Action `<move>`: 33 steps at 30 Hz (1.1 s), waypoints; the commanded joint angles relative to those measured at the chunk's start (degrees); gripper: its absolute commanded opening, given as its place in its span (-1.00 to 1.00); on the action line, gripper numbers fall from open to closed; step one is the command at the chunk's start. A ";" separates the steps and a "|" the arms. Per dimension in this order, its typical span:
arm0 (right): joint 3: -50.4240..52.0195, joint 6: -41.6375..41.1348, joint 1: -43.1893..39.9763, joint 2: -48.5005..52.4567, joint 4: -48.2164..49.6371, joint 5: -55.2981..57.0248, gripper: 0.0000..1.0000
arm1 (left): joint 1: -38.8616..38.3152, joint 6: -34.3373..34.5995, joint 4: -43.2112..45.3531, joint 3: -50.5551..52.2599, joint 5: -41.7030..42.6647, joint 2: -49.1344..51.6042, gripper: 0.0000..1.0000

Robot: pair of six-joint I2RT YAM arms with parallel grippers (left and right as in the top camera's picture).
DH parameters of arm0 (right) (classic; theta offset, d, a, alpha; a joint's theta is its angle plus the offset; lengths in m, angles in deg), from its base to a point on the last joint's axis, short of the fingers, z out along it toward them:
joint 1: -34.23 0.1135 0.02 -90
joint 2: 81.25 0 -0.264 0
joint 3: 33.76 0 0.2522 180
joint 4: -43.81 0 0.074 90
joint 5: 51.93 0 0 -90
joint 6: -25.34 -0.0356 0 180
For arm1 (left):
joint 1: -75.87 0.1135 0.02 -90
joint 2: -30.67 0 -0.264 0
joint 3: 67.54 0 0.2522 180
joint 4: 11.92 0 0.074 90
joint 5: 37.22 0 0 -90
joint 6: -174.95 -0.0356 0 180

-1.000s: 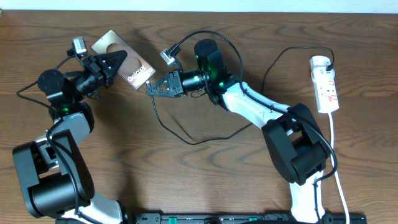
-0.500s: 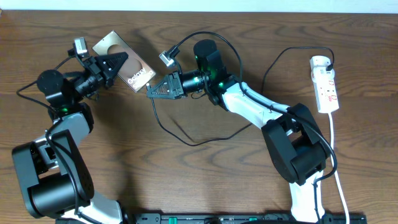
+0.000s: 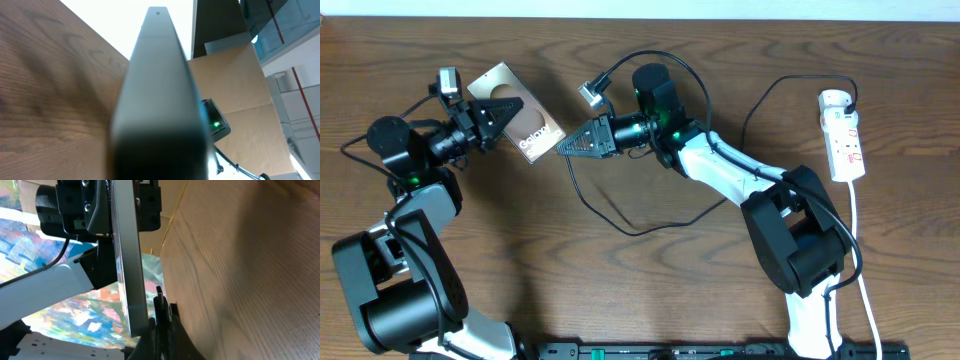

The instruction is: Plug charger to phone and switch on socket

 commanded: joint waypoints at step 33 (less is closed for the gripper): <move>-0.68 22.16 -0.04 0.02 -15.19 -15.50 -0.97 | -0.07 -1.88 0.50 -0.50 -0.24 -0.74 -0.85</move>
